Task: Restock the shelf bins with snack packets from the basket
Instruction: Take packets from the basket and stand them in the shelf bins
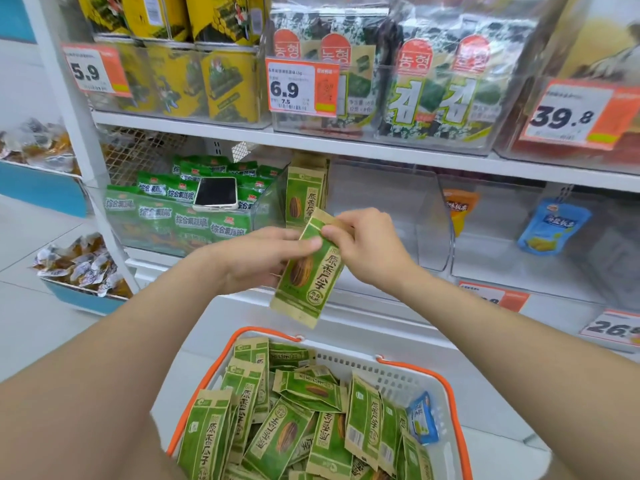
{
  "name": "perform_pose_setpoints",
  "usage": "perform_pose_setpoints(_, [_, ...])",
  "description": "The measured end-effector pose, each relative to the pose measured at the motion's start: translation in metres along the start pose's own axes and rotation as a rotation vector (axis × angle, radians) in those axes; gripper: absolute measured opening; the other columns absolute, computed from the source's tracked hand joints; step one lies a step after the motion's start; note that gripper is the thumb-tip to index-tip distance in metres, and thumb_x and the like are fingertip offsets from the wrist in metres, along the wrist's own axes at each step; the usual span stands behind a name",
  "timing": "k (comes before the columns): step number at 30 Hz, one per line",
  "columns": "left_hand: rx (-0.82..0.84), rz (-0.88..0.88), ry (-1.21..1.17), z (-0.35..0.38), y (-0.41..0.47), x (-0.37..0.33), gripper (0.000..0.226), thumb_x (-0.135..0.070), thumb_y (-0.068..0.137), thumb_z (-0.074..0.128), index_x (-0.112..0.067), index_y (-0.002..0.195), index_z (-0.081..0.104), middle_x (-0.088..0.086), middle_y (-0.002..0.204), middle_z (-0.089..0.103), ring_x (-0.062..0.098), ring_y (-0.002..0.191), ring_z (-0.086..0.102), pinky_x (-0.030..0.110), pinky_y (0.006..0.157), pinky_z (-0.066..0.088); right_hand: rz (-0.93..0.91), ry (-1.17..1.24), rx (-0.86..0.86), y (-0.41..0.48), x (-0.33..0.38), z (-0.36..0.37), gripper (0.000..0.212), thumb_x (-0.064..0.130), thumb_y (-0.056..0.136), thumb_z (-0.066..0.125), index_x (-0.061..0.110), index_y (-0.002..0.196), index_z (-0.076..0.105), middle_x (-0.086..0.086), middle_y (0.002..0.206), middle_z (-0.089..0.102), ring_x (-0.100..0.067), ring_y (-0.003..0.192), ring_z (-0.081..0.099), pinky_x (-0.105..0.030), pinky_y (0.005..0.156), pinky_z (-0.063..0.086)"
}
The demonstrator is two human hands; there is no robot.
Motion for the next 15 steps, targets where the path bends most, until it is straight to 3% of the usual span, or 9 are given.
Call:
perform_pose_setpoints(5, [-0.259, 0.166, -0.102, 0.007, 0.017, -0.014, 0.039, -0.044, 0.11, 0.047, -0.017, 0.124, 0.071, 0.014, 0.116, 0.077, 0.028, 0.108, 0.074, 0.043, 0.093, 0.059, -0.019, -0.033, -0.057, 0.003, 0.005, -0.003, 0.045, 0.033, 0.101, 0.063, 0.007, 0.065, 0.06, -0.006, 0.054, 0.056, -0.026, 0.055, 0.05, -0.032, 0.056, 0.03])
perform_pose_setpoints(8, [-0.449, 0.209, -0.119, 0.004, 0.022, -0.015, 0.036, -0.038, 0.109, 0.055, -0.009, 0.109, 0.077, 0.017, 0.1, 0.079, 0.032, 0.091, 0.075, 0.039, 0.079, 0.062, 0.168, 0.321, -0.042, 0.001, -0.005, -0.007, 0.042, 0.04, 0.094, 0.075, 0.003, 0.072, 0.072, -0.008, 0.064, 0.072, -0.022, 0.056, 0.069, -0.034, 0.058, 0.057])
perform_pose_setpoints(10, [-0.555, 0.216, -0.204, 0.002, 0.026, -0.015, 0.034, -0.035, 0.107, 0.058, -0.007, 0.104, 0.077, 0.018, 0.097, 0.079, 0.033, 0.088, 0.075, 0.047, 0.081, 0.063, 0.308, 0.533, -0.008, 0.001, -0.014, -0.006, 0.048, 0.038, 0.09, 0.081, -0.007, 0.075, 0.07, -0.015, 0.073, 0.075, -0.022, 0.064, 0.072, -0.037, 0.061, 0.062])
perform_pose_setpoints(13, [-0.628, 0.21, -0.171, 0.008, 0.035, -0.015, 0.039, -0.038, 0.109, 0.056, -0.004, 0.1, 0.073, 0.022, 0.097, 0.077, 0.029, 0.081, 0.073, 0.053, 0.082, 0.062, 0.347, 0.48, 0.054, 0.005, -0.021, -0.01, 0.05, 0.035, 0.089, 0.082, -0.009, 0.074, 0.067, -0.012, 0.064, 0.067, -0.012, 0.057, 0.059, -0.026, 0.055, 0.051])
perform_pose_setpoints(15, [-0.636, 0.194, -0.19, 0.016, 0.039, -0.015, 0.041, -0.038, 0.11, 0.051, -0.004, 0.102, 0.073, 0.021, 0.098, 0.077, 0.028, 0.082, 0.073, 0.045, 0.074, 0.064, 0.315, 0.328, 0.011, 0.008, -0.019, -0.017, 0.046, 0.035, 0.09, 0.082, 0.0, 0.066, 0.063, 0.0, 0.055, 0.056, -0.002, 0.044, 0.045, -0.015, 0.047, 0.036])
Point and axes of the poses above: each hand's wrist, its own y-axis towards the middle knuckle, its own z-axis out of the palm, x = y × z, the point moved 4 cm from there along y, towards the middle knuckle
